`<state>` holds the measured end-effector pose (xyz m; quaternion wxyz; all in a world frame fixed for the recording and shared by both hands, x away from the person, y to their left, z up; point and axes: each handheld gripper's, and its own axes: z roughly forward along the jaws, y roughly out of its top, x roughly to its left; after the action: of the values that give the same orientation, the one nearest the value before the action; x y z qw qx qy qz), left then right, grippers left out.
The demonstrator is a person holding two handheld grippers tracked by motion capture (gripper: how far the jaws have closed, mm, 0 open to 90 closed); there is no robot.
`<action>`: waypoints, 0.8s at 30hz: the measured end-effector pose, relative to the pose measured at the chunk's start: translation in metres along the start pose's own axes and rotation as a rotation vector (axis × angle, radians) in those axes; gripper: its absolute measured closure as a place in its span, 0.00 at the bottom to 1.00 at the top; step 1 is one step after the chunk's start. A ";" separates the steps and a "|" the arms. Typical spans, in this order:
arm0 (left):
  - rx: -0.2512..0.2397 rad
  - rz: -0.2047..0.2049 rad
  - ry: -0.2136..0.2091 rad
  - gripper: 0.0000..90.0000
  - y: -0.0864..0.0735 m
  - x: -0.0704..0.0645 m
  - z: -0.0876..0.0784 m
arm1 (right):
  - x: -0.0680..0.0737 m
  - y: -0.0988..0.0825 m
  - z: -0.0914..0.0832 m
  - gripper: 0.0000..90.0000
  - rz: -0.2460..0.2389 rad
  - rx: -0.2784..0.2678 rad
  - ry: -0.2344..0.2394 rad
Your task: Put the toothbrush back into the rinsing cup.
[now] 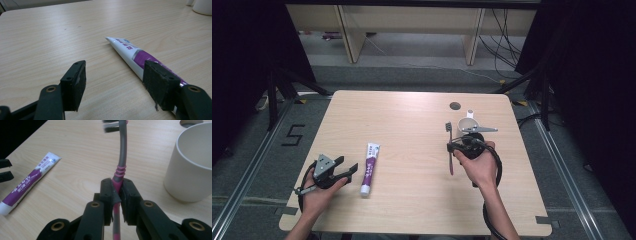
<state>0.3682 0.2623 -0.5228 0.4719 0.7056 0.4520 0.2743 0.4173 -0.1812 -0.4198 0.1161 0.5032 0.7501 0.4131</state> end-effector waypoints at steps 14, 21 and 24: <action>-0.001 -0.001 0.001 0.39 0.000 0.000 0.000 | -0.007 -0.003 -0.008 0.90 0.038 -0.123 -0.008; -0.001 0.000 0.002 0.39 0.000 0.000 0.000 | -0.010 -0.004 -0.011 0.90 0.005 -0.185 -0.046; 0.002 0.005 0.002 0.39 0.000 0.000 0.000 | -0.010 -0.004 -0.014 0.90 0.018 -0.211 -0.029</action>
<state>0.3680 0.2626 -0.5226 0.4701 0.7068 0.4510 0.2758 0.4108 -0.1975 -0.4166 0.1758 0.5008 0.6960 0.4836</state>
